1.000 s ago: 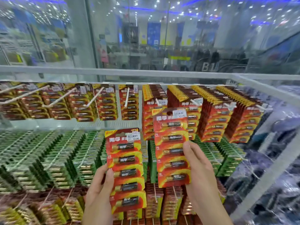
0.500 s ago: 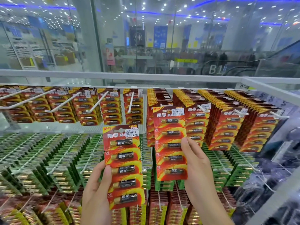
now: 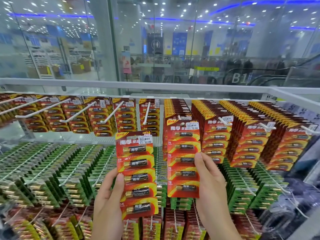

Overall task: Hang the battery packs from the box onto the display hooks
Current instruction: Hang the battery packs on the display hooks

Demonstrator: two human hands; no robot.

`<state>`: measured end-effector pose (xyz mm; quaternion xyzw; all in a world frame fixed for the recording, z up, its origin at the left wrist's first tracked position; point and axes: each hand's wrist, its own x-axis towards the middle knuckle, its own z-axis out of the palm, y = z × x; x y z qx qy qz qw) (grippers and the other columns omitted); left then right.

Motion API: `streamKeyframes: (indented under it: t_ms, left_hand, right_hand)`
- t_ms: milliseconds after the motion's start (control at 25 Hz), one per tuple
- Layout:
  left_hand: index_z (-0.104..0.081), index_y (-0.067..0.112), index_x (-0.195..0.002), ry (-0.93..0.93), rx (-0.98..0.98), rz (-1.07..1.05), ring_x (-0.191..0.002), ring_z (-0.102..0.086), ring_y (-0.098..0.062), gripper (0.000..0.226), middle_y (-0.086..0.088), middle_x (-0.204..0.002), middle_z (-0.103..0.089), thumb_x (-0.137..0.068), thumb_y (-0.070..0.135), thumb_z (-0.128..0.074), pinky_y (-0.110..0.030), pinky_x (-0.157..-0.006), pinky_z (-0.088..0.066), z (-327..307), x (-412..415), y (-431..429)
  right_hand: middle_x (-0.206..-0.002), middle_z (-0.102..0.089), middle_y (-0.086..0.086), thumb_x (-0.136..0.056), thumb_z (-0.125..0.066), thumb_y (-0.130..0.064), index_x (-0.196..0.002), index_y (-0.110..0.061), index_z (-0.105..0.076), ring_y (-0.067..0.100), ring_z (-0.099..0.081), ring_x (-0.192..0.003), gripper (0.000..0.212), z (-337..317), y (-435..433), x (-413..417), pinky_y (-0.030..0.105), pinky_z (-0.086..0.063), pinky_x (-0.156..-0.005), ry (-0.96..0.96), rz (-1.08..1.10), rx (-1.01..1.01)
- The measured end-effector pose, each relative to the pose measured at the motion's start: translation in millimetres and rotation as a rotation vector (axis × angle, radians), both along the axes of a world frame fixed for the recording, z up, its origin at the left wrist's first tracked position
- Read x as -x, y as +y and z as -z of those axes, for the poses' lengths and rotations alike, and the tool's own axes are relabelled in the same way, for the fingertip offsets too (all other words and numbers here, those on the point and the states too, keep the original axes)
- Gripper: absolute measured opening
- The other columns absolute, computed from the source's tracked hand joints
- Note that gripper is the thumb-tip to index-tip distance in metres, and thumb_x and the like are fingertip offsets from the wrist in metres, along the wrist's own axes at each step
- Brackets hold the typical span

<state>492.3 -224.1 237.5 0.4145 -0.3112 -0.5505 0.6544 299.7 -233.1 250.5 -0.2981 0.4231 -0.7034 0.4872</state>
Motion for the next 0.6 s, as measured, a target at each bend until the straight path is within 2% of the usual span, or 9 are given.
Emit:
streamKeyframes:
  t_ms: [80,160,320,440,520,600]
  left_hand:
    - [-0.077,0.031,-0.101,-0.004,0.0,0.001,-0.083,-0.079,-0.032,0.023,-0.012,-0.102,-0.08,-0.084,0.035,-0.062,-0.043,-0.063,-0.064,0,1,0]
    - [-0.074,0.027,-0.109,-0.016,0.008,0.003,-0.084,-0.079,-0.032,0.029,-0.011,-0.103,-0.08,-0.085,0.035,-0.061,-0.041,-0.061,-0.065,-3,4,0]
    - [-0.07,0.027,-0.116,-0.087,0.052,-0.01,-0.089,-0.078,-0.031,0.03,-0.006,-0.105,-0.08,-0.091,0.037,-0.057,-0.046,-0.074,-0.062,-14,12,-5]
    - [-0.069,0.029,-0.118,-0.132,0.069,-0.006,-0.091,-0.078,-0.028,0.028,-0.004,-0.106,-0.08,-0.095,0.038,-0.055,-0.045,-0.077,-0.061,-21,13,-17]
    - [-0.069,0.029,-0.116,-0.143,0.076,0.008,-0.091,-0.078,-0.028,0.024,-0.005,-0.106,-0.08,-0.099,0.035,-0.054,-0.044,-0.074,-0.062,-24,12,-25]
    - [-0.072,0.029,-0.112,-0.155,0.082,0.037,-0.09,-0.078,-0.029,0.022,-0.006,-0.105,-0.079,-0.102,0.032,-0.053,-0.041,-0.07,-0.064,-25,10,-30]
  right_hand:
    - [-0.133,-0.068,-0.013,-0.064,-0.077,-0.07,-0.11,-0.049,-0.074,0.022,-0.061,-0.129,0.05,-1,0,0,0.055,-0.046,-0.11,-0.018,-0.015,-0.005]
    - [-0.133,-0.068,-0.012,-0.069,-0.077,-0.074,-0.115,-0.046,-0.073,0.022,-0.061,-0.129,0.053,-1,-4,1,0.056,-0.045,-0.111,0.012,-0.055,0.001]
    - [-0.113,-0.077,-0.012,-0.096,-0.061,-0.05,-0.117,-0.037,-0.071,0.016,-0.073,-0.107,0.027,1,-20,5,0.046,-0.056,-0.096,0.074,-0.034,-0.022]
    - [-0.112,-0.075,-0.02,-0.097,-0.058,-0.052,-0.114,-0.039,-0.07,0.003,-0.07,-0.106,0.025,2,-29,5,0.04,-0.054,-0.1,0.142,-0.018,-0.052]
    - [-0.091,-0.076,-0.027,-0.102,-0.054,-0.043,-0.11,-0.034,-0.068,-0.009,-0.071,-0.082,0.018,1,-32,7,0.02,-0.057,-0.077,0.117,-0.03,-0.047]
    - [-0.073,-0.071,-0.034,-0.105,-0.051,-0.036,-0.108,-0.033,-0.064,-0.017,-0.065,-0.065,0.014,-3,-29,9,0.007,-0.049,-0.055,0.102,-0.033,-0.061]
